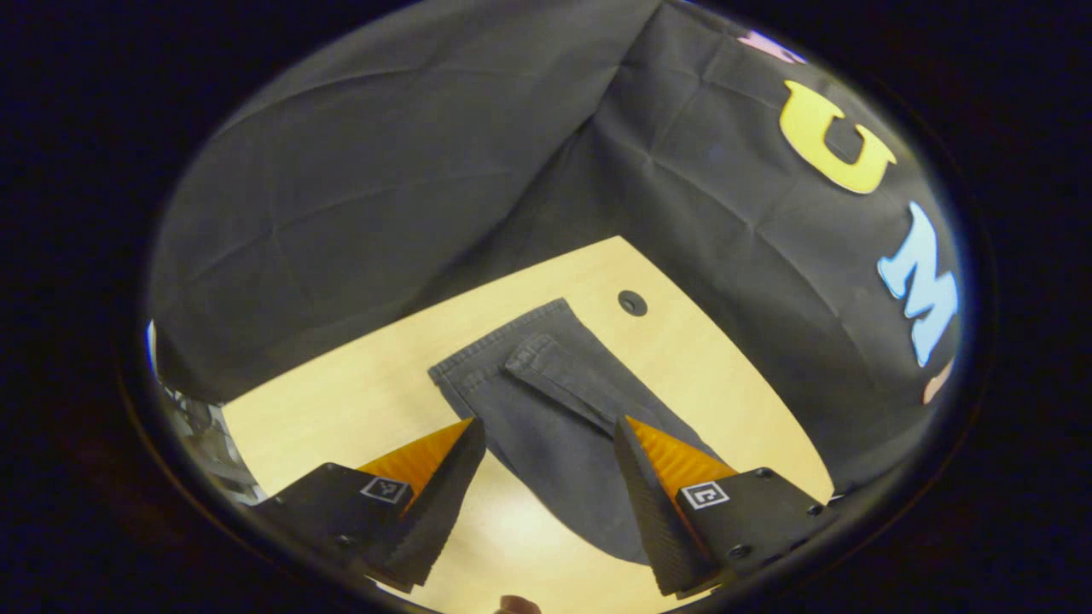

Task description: Grasp the waist and the cuffs of the jeans and fold them to make the two legs overlap; first hold the waist and fold one-third of the jeans toward the cuffs, then hold the cuffs and fold the remaining one-third in the same direction to finish folding.

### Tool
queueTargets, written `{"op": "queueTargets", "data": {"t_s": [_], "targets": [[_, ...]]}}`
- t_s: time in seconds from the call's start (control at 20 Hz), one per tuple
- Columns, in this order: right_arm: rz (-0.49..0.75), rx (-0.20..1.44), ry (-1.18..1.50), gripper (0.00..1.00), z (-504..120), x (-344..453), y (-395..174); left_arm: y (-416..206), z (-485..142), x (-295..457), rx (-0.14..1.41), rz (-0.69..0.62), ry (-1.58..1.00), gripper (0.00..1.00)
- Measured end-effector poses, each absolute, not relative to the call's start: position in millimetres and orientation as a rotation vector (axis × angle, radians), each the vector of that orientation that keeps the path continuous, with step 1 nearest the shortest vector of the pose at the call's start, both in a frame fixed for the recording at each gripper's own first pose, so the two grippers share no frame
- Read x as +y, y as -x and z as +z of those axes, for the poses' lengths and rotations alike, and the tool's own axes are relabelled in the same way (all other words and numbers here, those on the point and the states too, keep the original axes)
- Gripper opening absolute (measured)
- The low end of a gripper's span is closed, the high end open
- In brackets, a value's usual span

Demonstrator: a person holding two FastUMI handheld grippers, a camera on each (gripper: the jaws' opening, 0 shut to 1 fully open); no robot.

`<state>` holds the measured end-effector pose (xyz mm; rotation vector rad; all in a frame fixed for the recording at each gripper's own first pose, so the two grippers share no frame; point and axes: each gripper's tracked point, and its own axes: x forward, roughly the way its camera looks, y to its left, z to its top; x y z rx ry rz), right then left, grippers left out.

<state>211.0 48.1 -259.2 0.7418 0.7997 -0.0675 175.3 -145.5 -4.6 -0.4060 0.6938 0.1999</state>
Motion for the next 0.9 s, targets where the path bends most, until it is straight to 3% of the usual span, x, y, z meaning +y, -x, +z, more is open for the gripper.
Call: {"op": "queueTargets", "data": {"t_s": [0.35, 0.6, 0.65, 0.9], "targets": [[-0.172, 0.883, -0.795, 0.96, -299.6, 64.7, -205.7, -159.0, 39.7, -164.1, 0.511, 0.118, 0.235, 0.99], [-0.271, 0.885, -0.812, 0.95, -311.4, 69.3, -218.2, -139.0, 58.1, -177.3, 0.463, 0.083, 0.196, 0.99], [-0.272, 0.891, -0.814, 0.91, -309.6, 70.2, -216.5, -132.7, 58.6, -176.7, 0.46, 0.084, 0.194, 0.99], [-0.146, 0.895, -0.88, 0.39, -309.6, 83.5, -227.4, -112.3, 57.5, -193.4, 0.451, 0.071, 0.177, 0.99]]}}
